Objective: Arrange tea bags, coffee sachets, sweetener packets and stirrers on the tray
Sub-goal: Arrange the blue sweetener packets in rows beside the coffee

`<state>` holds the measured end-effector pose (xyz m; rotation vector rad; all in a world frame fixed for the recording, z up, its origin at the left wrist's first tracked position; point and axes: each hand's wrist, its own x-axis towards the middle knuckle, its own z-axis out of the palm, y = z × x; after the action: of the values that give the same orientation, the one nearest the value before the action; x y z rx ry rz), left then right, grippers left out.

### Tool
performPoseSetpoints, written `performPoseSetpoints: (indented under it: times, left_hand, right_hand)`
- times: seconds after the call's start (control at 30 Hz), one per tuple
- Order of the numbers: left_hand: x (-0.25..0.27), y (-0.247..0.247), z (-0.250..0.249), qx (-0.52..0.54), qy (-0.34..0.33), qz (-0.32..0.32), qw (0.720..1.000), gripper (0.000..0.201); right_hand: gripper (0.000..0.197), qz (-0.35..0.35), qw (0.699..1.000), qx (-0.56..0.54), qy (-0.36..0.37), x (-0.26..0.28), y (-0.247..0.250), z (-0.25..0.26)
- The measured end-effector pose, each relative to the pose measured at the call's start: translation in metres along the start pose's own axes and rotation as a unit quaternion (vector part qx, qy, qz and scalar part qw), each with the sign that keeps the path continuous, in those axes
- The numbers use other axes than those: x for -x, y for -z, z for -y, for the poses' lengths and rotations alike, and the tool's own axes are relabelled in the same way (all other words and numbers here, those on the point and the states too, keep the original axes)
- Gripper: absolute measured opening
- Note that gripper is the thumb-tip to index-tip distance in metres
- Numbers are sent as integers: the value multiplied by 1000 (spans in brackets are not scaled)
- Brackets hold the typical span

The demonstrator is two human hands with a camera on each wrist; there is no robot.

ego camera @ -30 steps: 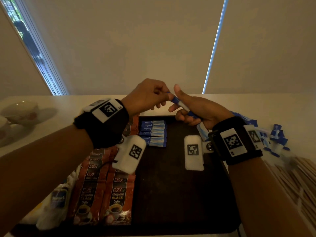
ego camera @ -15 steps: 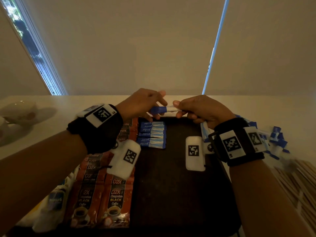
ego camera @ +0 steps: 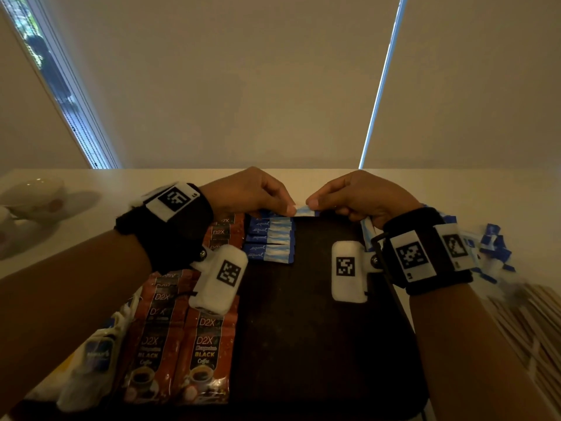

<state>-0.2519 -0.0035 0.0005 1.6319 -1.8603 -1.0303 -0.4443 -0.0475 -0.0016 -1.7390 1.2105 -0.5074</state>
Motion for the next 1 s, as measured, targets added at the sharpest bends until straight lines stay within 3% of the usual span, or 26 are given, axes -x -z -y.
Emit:
performPoseSetpoints:
  times: [0.17,0.3,0.53,0.7,0.83,1.0]
  left_hand:
    - [4,2,-4,-48,-9,19,999,16]
    - [7,0,-1,-91,-13,49,995,13]
    - [8,-20,7,-248,-5,148,957,2]
    - [4,-25,11,-337,8,142,931,20]
    - [4,-27,12,-337,8,101,936,19]
    - [6,-32,12,-361,10,127,924,29]
  right_hand:
    - [4,16,999,31,-3,0,-4,0]
    - [15,-1,1000,-10,-15,-1,-5,2]
    - [16,-37,997,-74,-4,-1,-3,2]
    - [16,-54,995,-86,9,0,-2,3]
    - [18,-73,992,-100,22,1,-1,4]
    - [22,-94,987,-124,39,1,-3,5]
